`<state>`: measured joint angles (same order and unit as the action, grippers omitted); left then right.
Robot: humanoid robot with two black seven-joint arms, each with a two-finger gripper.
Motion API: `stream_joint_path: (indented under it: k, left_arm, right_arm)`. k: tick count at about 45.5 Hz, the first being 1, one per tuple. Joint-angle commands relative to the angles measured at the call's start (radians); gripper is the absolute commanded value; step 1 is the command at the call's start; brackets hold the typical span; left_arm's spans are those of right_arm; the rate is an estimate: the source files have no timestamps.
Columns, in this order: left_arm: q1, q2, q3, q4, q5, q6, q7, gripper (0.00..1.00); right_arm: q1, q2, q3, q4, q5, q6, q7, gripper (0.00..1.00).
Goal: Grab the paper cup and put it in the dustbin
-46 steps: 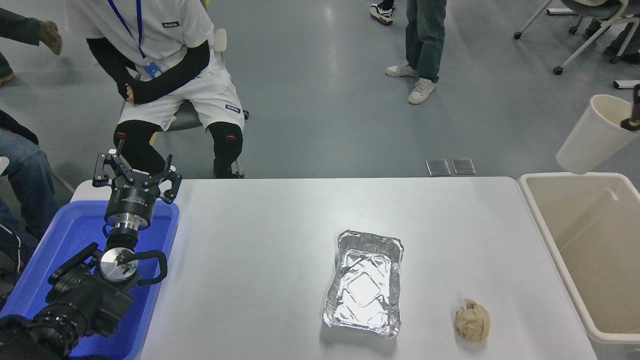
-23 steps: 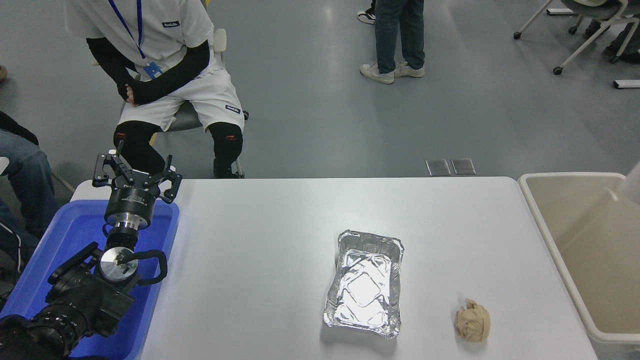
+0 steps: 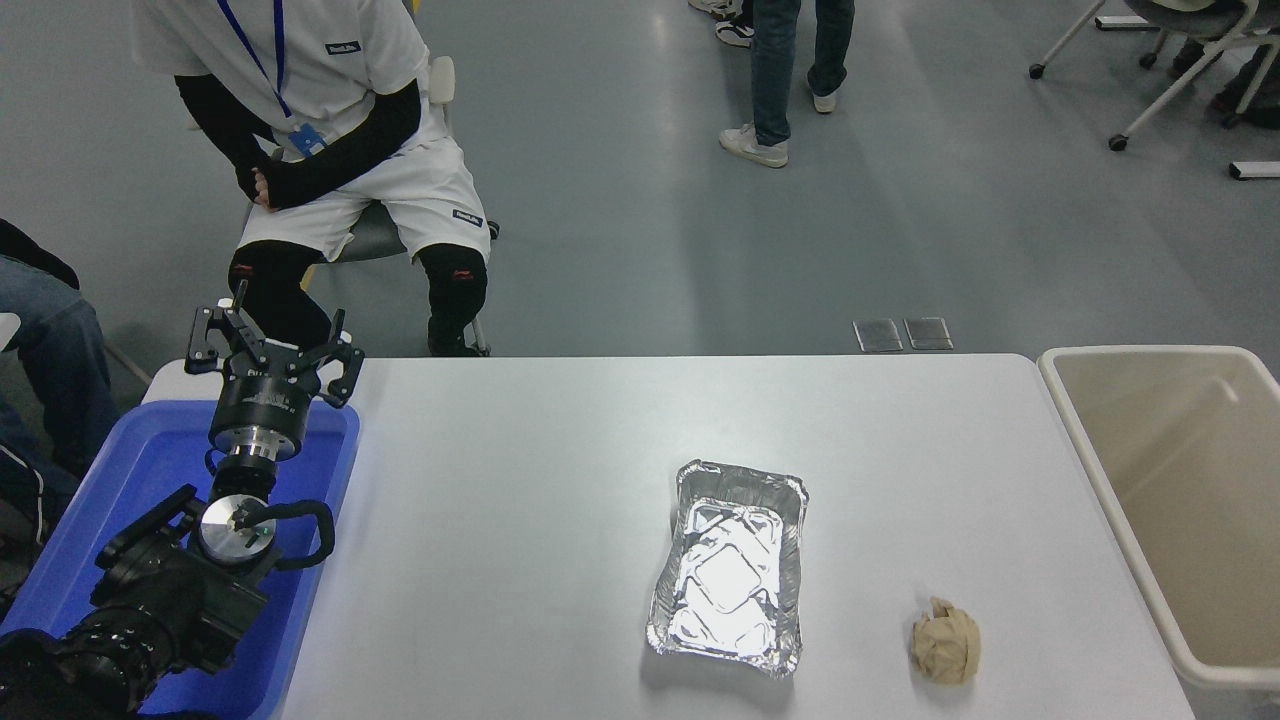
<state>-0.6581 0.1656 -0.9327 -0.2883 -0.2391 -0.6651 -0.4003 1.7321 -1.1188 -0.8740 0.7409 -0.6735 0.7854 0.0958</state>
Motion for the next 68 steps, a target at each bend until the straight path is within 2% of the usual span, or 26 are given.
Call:
stream_joint_path:
  k: [1, 12, 30, 43, 52, 61, 68]
  left_arm:
    - [0.000, 0.000, 0.000, 0.000, 0.000, -0.001, 0.000, 0.99]
    - [0.000, 0.000, 0.000, 0.000, 0.000, -0.001, 0.000, 0.99]
    - [0.000, 0.000, 0.000, 0.001, 0.000, -0.001, 0.000, 0.99]
    - [0.000, 0.000, 0.000, 0.000, 0.000, 0.001, 0.000, 0.99]
    - [0.000, 0.000, 0.000, 0.000, 0.000, 0.001, 0.000, 0.99]
    - [0.000, 0.000, 0.000, 0.000, 0.000, 0.001, 0.000, 0.99]
    - [0.000, 0.000, 0.000, 0.000, 0.000, -0.001, 0.000, 0.99]
  right_arm:
    - [-0.210, -0.010, 0.217, -0.083, 0.002, 0.000, -0.001, 0.00]
    - [-0.333, 0.005, 0.280, -0.092, 0.051, 0.000, -0.001, 0.00]
    - [-0.566, 0.123, 0.283, -0.176, 0.255, -0.216, 0.001, 0.00]
    - [-0.712, 0.237, 0.283, -0.238, 0.417, -0.463, 0.001, 0.00]
    - [-0.775, 0.292, 0.296, -0.239, 0.434, -0.649, 0.001, 0.00]
    - [-0.876, 0.335, 0.421, -0.285, 0.434, -0.744, 0.001, 0.00]
    - [-0.959, 0.427, 0.481, -0.399, 0.434, -0.782, 0.001, 0.00]
